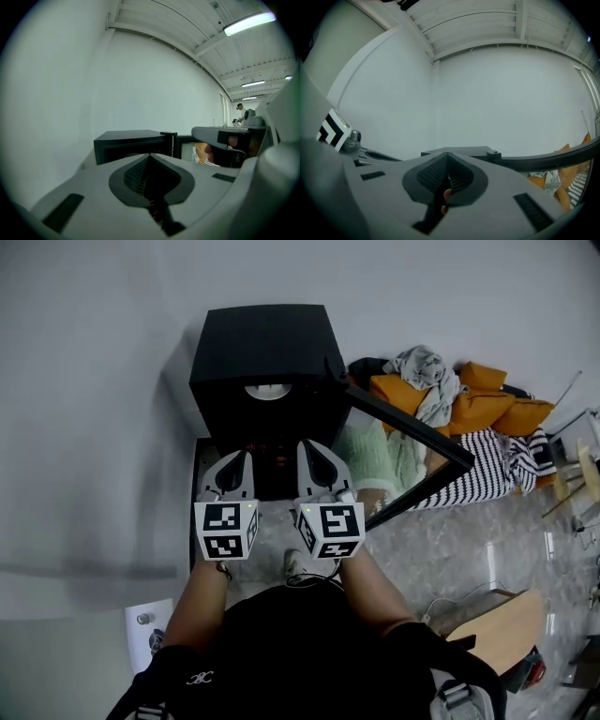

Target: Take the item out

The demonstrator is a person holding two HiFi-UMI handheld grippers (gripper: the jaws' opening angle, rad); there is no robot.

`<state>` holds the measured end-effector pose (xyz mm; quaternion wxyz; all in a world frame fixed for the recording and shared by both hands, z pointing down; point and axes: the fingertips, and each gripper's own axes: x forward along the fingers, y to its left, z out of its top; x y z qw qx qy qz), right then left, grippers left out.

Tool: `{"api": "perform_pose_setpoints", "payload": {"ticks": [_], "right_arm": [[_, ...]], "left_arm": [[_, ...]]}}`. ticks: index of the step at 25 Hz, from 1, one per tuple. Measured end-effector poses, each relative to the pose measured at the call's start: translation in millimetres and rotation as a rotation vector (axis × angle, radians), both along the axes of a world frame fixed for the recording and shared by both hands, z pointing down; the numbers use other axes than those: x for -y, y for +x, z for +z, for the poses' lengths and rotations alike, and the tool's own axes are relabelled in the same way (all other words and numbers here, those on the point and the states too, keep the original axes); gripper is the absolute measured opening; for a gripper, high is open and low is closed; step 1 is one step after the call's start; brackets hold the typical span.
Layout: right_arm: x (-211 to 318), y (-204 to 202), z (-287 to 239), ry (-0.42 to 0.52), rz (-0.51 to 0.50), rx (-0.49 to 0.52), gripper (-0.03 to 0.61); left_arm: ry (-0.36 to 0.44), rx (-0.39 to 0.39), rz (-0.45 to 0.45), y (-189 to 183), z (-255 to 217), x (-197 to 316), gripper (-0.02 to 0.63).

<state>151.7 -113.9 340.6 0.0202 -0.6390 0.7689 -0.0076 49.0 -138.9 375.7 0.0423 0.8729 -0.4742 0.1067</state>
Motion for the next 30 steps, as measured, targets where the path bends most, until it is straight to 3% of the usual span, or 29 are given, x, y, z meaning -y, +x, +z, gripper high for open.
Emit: {"api": "perform_pose_setpoints", "payload": {"ticks": [7, 14, 19, 25, 30], "right_arm": [[48, 31, 17, -0.04, -0.049, -0.009, 0.003], [74, 32, 38, -0.068, -0.11, -0.017, 0.003], [90, 21, 44, -0.077, -0.135, -0.03, 0.003], [112, 11, 51, -0.112, -0.126, -0.053, 0.003], [130, 7, 55, -0.111, -0.103, -0.073, 0.003]], "left_arm": [[-0.023, 0.01, -0.066, 26, 18, 48, 0.008], [-0.055, -0.006, -0.143, 26, 41, 82, 0.008], [-0.12, -0.065, -0.151, 19, 61, 102, 0.008], [-0.147, -0.045, -0.132, 12, 76, 127, 0.008], [-0.196, -0.073, -0.119, 11, 92, 150, 0.008]]}}
